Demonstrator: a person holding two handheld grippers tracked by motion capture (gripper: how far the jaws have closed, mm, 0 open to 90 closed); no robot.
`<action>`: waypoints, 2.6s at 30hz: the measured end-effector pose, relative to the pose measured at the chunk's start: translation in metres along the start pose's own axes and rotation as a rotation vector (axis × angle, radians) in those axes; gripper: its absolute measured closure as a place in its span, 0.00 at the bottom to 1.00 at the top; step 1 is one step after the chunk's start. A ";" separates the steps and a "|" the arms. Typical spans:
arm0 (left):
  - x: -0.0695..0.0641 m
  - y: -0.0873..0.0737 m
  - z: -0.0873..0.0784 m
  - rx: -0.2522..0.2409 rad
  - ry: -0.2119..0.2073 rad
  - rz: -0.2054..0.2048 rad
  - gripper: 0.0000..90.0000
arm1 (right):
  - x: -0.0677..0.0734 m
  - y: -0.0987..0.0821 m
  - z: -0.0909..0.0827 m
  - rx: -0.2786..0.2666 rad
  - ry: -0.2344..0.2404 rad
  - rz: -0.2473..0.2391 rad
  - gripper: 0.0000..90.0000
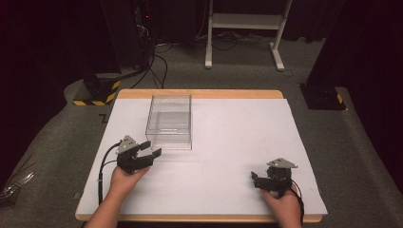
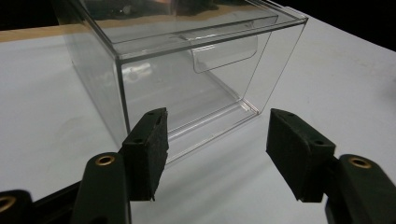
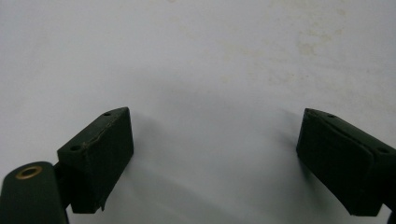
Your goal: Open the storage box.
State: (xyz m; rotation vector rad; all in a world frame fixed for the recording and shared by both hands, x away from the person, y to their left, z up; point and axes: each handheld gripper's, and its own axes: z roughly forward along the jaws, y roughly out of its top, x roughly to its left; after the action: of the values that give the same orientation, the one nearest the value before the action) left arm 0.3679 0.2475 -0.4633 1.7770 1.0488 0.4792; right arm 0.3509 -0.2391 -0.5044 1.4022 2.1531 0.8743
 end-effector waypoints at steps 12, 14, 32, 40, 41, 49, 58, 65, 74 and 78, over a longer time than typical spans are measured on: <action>0.000 0.012 0.018 0.009 -0.014 -0.009 0.40 | 0.000 0.000 0.000 0.000 -0.002 0.001 0.12; 0.001 0.013 0.020 0.002 -0.025 -0.021 0.40 | 0.000 0.000 0.000 0.001 -0.003 -0.001 0.12; 0.011 0.014 0.040 -0.033 -0.076 -0.039 0.49 | 0.000 0.000 0.000 0.000 -0.003 -0.003 0.12; 0.016 0.013 0.042 -0.069 -0.128 -0.062 0.57 | 0.000 0.000 0.000 0.000 -0.003 -0.003 0.12; 0.016 0.013 0.042 -0.072 -0.131 -0.060 0.58 | 0.000 0.000 0.000 0.000 -0.003 -0.003 0.12; 0.021 0.011 0.044 -0.088 -0.148 -0.058 0.70 | 0.000 0.000 0.000 -0.001 -0.003 -0.004 0.12; 0.025 0.009 0.043 -0.117 -0.160 -0.029 0.80 | 0.000 0.000 0.000 -0.002 -0.003 -0.005 0.12; 0.028 0.006 0.043 -0.132 -0.189 -0.029 0.84 | 0.000 0.000 0.000 -0.002 -0.004 -0.005 0.12; 0.030 0.004 0.040 -0.136 -0.209 -0.022 0.86 | 0.000 0.000 0.000 -0.002 -0.004 -0.005 0.12; 0.029 0.003 0.038 -0.134 -0.219 -0.015 0.86 | 0.000 0.000 0.000 -0.002 -0.004 -0.005 0.12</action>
State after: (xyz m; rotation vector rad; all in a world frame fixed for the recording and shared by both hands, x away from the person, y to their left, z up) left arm 0.4122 0.2505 -0.4812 1.6602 0.8571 0.3292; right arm 0.3502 -0.2389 -0.5044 1.3952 2.1509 0.8709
